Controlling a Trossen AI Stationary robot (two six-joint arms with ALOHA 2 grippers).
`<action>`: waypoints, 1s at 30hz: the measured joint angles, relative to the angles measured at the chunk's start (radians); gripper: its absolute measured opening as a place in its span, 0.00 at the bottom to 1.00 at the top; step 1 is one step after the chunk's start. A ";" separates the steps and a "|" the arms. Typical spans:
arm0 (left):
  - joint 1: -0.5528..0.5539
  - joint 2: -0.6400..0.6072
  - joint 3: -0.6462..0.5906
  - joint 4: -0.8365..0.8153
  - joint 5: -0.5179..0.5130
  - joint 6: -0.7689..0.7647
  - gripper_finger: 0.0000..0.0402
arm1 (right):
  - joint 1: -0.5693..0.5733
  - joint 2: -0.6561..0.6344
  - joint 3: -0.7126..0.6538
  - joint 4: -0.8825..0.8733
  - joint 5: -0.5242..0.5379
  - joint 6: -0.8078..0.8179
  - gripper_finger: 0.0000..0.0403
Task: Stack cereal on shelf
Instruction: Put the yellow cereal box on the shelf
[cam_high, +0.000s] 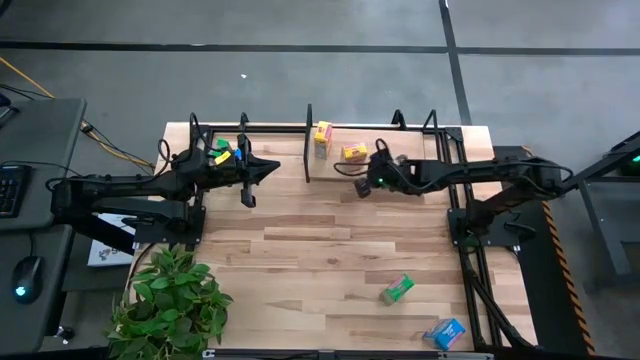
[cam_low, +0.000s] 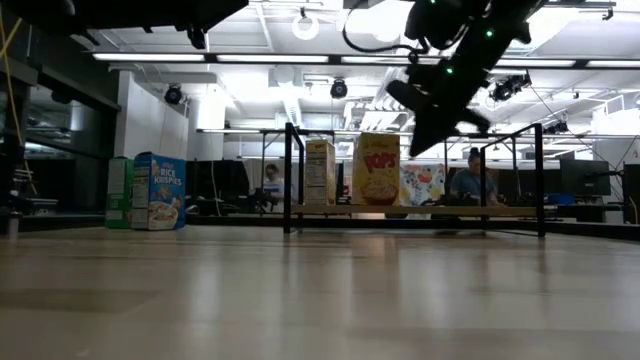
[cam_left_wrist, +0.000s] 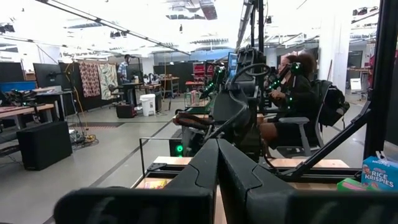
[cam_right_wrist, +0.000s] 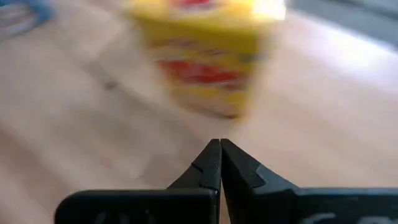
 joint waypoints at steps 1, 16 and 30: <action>0.000 0.000 0.000 0.005 0.000 0.000 0.00 | 0.002 -0.003 0.000 -0.025 0.050 0.022 0.00; 0.000 0.000 0.000 0.009 0.000 0.000 0.00 | -0.107 0.166 0.000 0.212 0.227 -0.006 0.00; 0.000 0.000 0.000 0.016 0.000 0.000 0.00 | -0.085 0.172 0.000 0.323 0.114 0.011 0.00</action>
